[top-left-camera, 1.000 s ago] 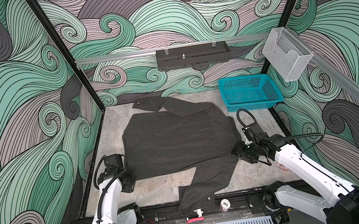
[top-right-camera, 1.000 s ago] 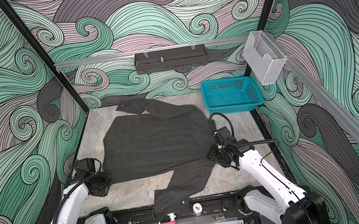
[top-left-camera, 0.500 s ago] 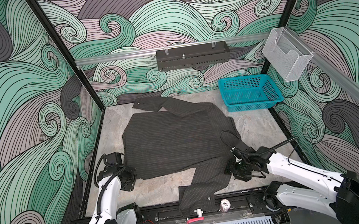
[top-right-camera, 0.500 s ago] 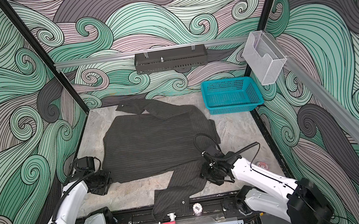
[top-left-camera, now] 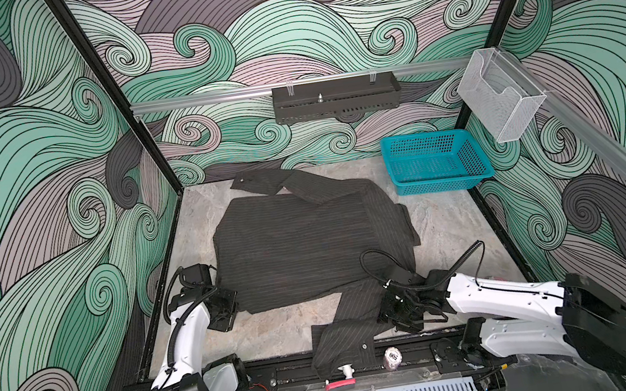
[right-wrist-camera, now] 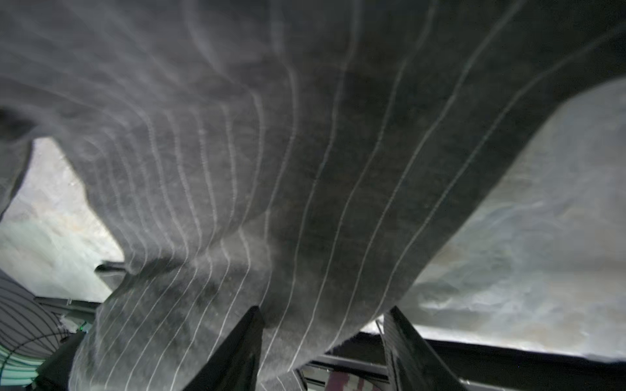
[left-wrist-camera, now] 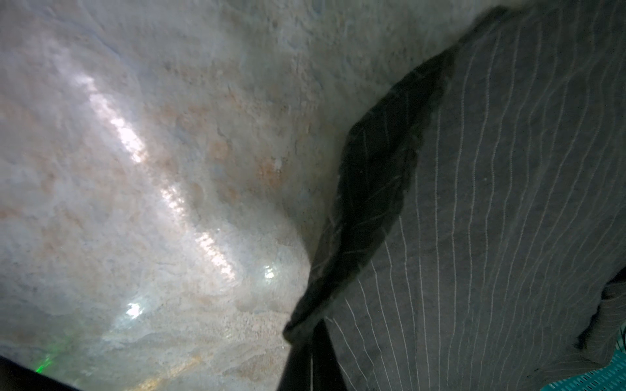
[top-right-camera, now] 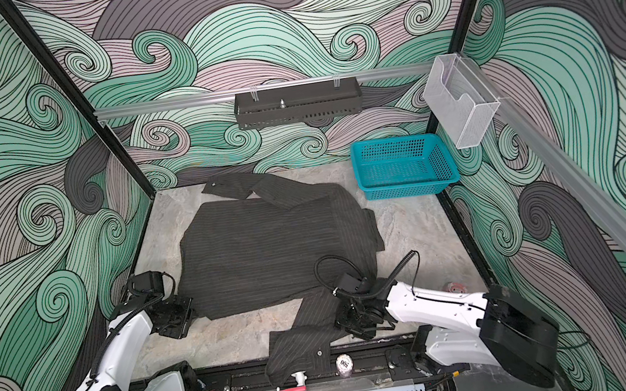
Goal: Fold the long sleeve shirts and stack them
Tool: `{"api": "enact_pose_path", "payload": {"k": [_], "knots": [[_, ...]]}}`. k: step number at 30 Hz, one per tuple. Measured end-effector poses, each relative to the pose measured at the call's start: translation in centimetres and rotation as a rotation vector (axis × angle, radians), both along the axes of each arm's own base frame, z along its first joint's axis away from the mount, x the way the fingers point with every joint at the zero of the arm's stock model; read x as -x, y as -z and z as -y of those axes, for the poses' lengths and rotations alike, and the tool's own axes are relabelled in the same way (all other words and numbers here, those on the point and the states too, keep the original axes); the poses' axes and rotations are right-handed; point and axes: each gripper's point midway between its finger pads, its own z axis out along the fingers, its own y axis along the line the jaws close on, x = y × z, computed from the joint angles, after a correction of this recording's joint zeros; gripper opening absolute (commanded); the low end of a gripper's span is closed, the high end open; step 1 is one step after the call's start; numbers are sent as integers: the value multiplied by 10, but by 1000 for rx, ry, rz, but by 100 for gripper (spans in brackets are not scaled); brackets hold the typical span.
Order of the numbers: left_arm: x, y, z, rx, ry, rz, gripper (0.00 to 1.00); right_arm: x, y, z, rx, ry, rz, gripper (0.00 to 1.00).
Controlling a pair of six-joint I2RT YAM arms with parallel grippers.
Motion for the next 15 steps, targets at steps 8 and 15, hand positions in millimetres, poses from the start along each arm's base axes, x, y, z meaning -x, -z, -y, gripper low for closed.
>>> {"api": "enact_pose_path", "payload": {"k": [8, 15], "knots": [[-2, -9, -4, -13, 11, 25, 0, -26, -32, -8, -8, -35, 147, 0], [-22, -39, -6, -31, 65, 117, 0, -53, -129, -32, -159, -90, 370, 0]]}}
